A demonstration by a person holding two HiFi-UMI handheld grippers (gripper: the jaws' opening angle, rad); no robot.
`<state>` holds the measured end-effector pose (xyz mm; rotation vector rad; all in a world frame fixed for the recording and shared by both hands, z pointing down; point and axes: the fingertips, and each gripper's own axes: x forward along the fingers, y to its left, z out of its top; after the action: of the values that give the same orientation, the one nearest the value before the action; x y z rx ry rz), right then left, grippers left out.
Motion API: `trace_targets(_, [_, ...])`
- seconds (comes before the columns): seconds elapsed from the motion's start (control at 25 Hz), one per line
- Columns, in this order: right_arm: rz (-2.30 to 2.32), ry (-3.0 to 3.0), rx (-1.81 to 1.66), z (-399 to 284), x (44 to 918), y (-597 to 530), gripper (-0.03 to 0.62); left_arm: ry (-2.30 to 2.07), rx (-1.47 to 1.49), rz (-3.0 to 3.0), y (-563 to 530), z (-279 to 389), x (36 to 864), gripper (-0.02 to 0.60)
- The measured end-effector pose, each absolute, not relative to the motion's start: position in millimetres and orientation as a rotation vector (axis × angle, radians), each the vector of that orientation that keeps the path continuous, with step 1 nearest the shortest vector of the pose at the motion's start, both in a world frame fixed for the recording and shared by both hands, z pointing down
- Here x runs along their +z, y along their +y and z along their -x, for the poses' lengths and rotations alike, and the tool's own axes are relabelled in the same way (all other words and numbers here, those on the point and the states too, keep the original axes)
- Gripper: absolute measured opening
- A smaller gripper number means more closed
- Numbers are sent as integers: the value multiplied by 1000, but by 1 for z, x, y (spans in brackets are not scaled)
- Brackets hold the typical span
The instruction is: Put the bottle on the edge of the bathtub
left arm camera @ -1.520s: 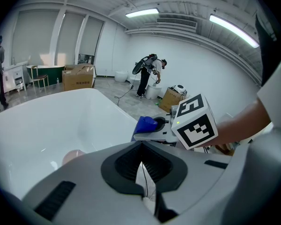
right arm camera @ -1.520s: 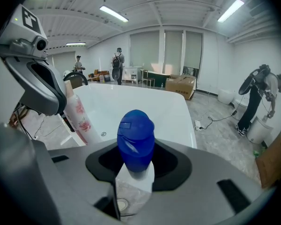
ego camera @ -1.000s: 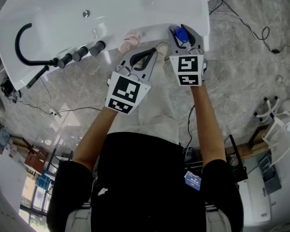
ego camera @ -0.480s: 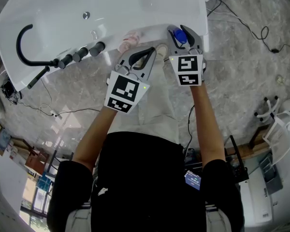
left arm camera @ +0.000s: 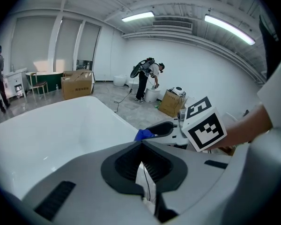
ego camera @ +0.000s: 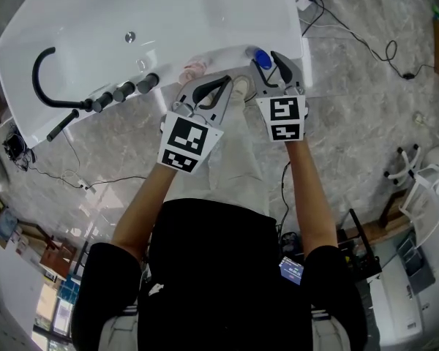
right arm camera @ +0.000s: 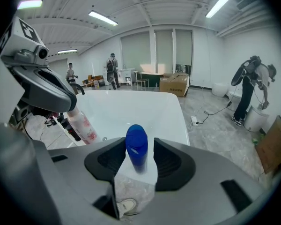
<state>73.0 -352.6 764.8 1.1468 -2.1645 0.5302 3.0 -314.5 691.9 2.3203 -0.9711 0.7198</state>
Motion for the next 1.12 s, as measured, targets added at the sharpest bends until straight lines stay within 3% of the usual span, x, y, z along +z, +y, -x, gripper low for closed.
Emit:
trace_targets(0.2, [-1191,-2178,530,-79,721,-339,176,-990,712,-2352,-311,-1,656,14])
trace_targets(0.44, [-1306,-2189,505,-89,663,-342,71,-1018,695,-2417,-320,1,616,14])
trace_targets(1.12, [-1580,-2255,396,-113,490,-318,25,-1158,575,-2565,-319,23,488,14])
